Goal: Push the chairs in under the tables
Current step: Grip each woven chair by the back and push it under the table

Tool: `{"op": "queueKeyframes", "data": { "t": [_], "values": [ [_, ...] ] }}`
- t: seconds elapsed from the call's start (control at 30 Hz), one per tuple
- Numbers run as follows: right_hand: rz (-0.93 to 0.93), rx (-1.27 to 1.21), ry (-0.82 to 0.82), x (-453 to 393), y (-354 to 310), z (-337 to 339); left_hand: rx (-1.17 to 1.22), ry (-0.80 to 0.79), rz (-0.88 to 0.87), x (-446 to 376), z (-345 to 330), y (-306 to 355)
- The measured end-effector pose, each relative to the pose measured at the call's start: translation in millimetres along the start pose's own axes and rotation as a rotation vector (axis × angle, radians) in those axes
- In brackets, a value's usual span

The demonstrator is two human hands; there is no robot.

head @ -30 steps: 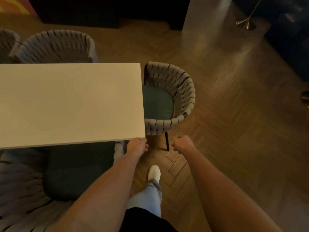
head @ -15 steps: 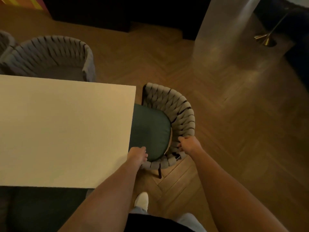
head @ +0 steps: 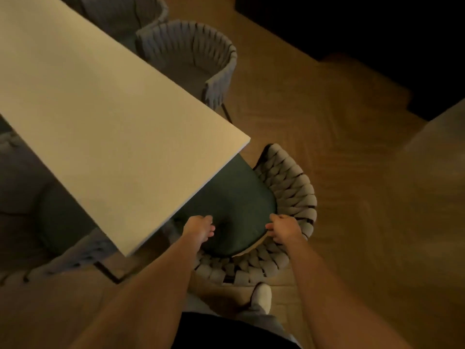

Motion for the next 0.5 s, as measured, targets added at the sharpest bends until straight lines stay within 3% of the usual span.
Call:
{"op": "queueKeyframes", "data": {
  "t": [0.27,0.5],
  "values": [
    [-0.016,0.126,-0.144,-39,9,34,0.262,0.112,0.119,32,-51,-50],
    [-0.064,0.146,-0.126,-67,26,62,0.41,0.045,0.167,39,-90,-73]
  ]
}}
Point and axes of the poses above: each hand's wrist, its own x-axis away from the middle knuckle, its own z-axis out of the back of the hand, y = z × x, the point moved 8 cm from there along -x, towards the middle knuckle, and after that the axes turned 4 degrees about -x, right-handed, at the moved point
